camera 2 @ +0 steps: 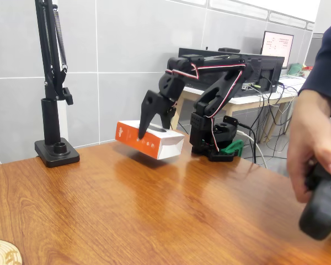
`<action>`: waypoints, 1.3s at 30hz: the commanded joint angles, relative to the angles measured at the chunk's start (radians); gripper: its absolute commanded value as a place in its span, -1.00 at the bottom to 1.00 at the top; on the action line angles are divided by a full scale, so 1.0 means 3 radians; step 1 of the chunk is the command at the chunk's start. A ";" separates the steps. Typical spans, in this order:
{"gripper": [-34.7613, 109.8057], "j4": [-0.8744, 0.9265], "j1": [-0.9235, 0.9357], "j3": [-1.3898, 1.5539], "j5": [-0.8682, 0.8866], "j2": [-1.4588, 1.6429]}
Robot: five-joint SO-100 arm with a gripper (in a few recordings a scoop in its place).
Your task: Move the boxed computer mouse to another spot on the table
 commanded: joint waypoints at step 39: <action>0.33 0.0189 0.0005 -0.1023 -0.0128 -0.0276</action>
